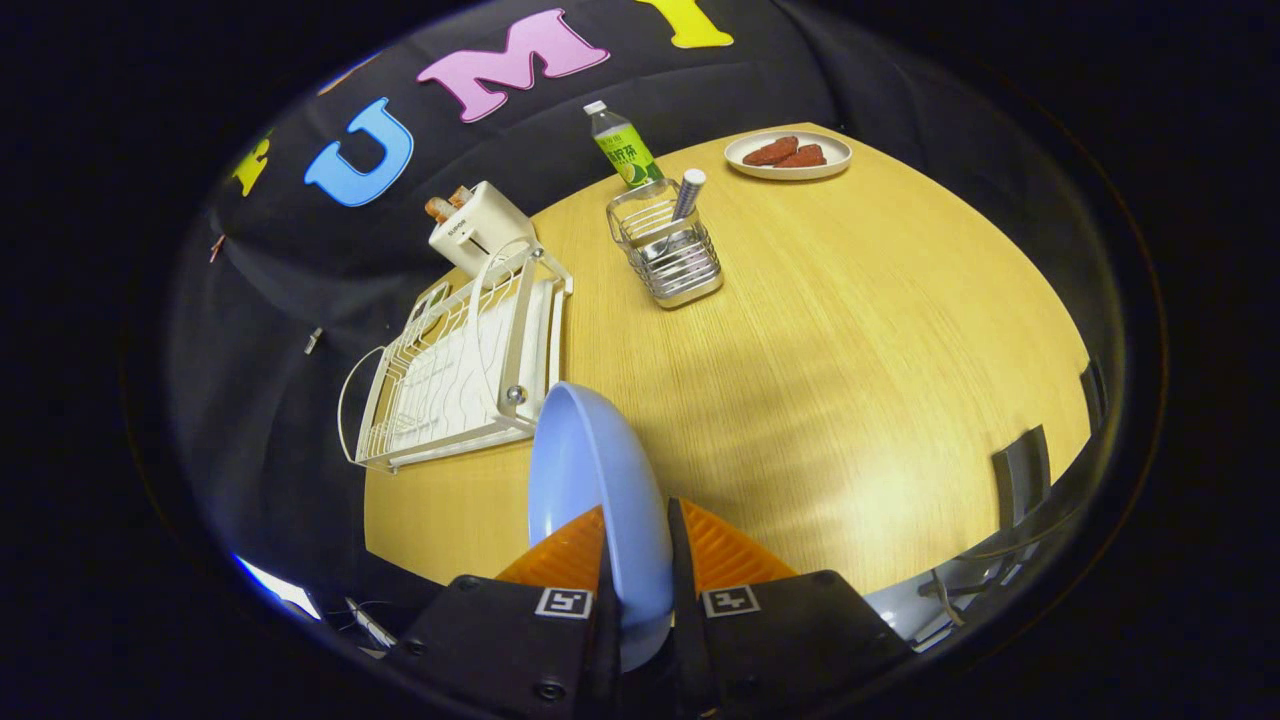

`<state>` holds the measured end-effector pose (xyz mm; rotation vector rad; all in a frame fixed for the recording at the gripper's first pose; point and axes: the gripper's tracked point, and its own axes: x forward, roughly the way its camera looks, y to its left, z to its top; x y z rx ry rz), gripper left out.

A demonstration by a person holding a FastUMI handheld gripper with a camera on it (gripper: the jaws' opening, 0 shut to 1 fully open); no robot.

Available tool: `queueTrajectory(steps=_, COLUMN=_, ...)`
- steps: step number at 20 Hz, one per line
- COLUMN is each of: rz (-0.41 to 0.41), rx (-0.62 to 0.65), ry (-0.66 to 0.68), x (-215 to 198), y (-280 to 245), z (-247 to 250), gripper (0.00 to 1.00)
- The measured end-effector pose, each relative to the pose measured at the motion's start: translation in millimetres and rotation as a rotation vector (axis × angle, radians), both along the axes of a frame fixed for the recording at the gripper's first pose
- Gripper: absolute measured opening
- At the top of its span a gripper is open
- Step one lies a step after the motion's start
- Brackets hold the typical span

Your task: Take the plate from the dish rack, then take the spoon from the basket and place it into the plate.

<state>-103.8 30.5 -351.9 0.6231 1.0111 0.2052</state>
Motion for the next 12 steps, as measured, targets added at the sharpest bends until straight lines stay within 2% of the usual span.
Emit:
queueTrajectory(steps=4, rz=0.016, rx=0.039, ry=0.028, x=5, y=2, z=-12, gripper=0.26)
queueTrajectory(steps=8, rz=0.013, rx=-0.021, ry=0.062, x=7, y=-15, z=-32, gripper=0.36)
queueTrajectory(steps=10, rz=0.008, rx=-0.053, ry=0.069, x=10, y=-24, z=-37, gripper=0.36)
queueTrajectory(steps=12, rz=0.013, rx=-0.058, ry=0.067, x=12, y=-28, z=-37, gripper=0.47)
